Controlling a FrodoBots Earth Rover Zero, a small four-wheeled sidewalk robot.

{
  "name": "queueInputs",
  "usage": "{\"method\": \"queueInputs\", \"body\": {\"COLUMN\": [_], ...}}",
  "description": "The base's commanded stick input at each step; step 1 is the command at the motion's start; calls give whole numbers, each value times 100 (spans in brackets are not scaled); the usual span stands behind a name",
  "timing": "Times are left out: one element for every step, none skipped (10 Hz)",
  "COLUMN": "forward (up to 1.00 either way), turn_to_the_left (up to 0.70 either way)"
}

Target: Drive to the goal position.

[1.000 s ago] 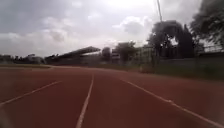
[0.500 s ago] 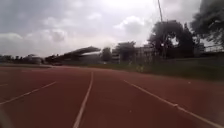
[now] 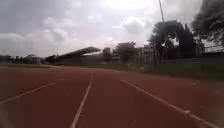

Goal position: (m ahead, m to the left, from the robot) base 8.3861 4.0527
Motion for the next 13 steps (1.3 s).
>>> {"method": "queueInputs", "body": {"forward": [45, 45, 45, 45, 45, 45, 45, 45, 45, 45, 45, 45, 45], "turn_to_the_left": [0, 0, 0, 0, 0, 0, 0, 0, 0, 0, 0, 0, 0]}}
